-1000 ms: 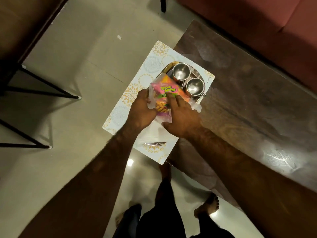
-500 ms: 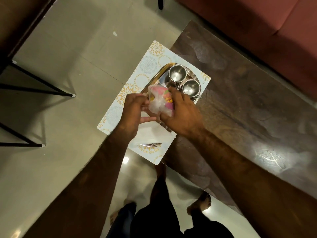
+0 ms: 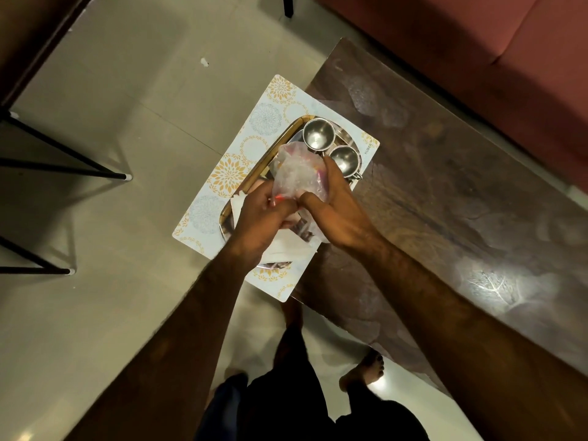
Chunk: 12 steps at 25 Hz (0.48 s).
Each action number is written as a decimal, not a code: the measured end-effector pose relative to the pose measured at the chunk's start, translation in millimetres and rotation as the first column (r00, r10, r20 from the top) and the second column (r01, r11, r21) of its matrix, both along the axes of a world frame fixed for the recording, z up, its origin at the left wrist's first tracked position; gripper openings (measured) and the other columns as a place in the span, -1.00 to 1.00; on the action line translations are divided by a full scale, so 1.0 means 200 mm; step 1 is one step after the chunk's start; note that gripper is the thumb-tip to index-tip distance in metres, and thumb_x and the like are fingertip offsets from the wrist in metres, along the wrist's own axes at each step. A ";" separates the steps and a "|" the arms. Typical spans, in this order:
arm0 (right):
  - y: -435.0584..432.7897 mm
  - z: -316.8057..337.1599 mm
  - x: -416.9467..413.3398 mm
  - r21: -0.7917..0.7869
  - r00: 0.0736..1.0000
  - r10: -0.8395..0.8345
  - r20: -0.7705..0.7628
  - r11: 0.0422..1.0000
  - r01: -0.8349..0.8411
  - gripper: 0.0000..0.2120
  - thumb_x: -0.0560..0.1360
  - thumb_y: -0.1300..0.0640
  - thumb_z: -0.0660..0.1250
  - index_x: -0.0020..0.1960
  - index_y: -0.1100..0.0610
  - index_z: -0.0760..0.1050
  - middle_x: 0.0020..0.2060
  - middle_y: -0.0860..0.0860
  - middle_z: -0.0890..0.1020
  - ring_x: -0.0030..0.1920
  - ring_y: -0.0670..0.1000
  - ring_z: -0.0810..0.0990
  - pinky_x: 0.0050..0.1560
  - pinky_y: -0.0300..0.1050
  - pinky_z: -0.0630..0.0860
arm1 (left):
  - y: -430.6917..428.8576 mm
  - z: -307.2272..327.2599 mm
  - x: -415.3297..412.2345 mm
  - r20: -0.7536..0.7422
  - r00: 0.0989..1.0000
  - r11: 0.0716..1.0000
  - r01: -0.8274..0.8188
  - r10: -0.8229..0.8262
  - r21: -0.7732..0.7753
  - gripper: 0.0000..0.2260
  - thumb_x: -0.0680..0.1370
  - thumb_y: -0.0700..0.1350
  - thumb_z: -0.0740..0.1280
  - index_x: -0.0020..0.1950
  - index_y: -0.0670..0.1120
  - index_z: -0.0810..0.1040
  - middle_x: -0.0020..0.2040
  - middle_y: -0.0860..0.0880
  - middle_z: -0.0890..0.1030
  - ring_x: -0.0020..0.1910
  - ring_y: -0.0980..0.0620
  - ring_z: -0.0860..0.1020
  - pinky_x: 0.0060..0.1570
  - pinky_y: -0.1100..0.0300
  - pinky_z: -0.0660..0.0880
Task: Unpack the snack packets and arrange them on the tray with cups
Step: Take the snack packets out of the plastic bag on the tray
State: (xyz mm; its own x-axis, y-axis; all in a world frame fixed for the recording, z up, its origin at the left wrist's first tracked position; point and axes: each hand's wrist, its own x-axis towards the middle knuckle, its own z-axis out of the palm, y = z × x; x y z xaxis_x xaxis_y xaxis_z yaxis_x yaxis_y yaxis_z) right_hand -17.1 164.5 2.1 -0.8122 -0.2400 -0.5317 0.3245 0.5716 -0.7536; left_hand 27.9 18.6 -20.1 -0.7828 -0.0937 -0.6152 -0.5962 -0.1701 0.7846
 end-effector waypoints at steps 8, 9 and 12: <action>0.05 0.19 0.09 0.331 0.833 0.227 -0.505 0.942 -0.056 -0.29 0.39 -0.07 0.36 0.52 0.07 0.44 0.34 0.03 0.55 0.30 0.08 0.53 0.27 0.07 0.53 | -0.03 0.12 -0.08 -0.055 0.990 0.981 -0.135 0.128 -0.140 -0.77 0.46 -0.15 0.49 0.07 -0.02 0.56 0.02 -0.06 0.67 0.01 -0.07 0.69 -0.09 -0.02 0.69; 0.04 0.20 0.11 0.324 0.817 0.240 -0.524 0.944 -0.070 -0.36 0.41 -0.07 0.38 0.47 0.09 0.48 0.29 0.03 0.57 0.25 0.07 0.54 0.23 0.08 0.54 | -0.03 0.13 -0.08 -0.067 0.990 0.979 -0.137 0.128 -0.151 -0.78 0.47 -0.12 0.50 0.04 0.04 0.54 0.01 -0.02 0.67 0.00 -0.03 0.69 -0.07 0.01 0.69; 0.02 0.24 0.17 0.285 0.841 0.257 -0.476 0.950 -0.129 -0.40 0.48 -0.17 0.44 0.42 0.11 0.50 0.25 0.04 0.58 0.23 0.07 0.54 0.21 -0.01 0.52 | -0.02 0.19 -0.06 -0.133 0.981 0.982 -0.157 0.143 -0.102 -0.75 0.48 -0.11 0.50 0.10 0.09 0.57 0.02 0.07 0.69 0.00 0.09 0.70 -0.06 0.18 0.66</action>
State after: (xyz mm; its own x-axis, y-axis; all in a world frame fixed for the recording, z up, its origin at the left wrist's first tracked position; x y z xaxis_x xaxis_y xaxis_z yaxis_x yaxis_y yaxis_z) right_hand 17.0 168.1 49.3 -0.9314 -0.3421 -0.1244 -0.1967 0.7606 -0.6187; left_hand 15.0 14.8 17.5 -0.8244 -0.2787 -0.4927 -0.4668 -0.1576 0.8702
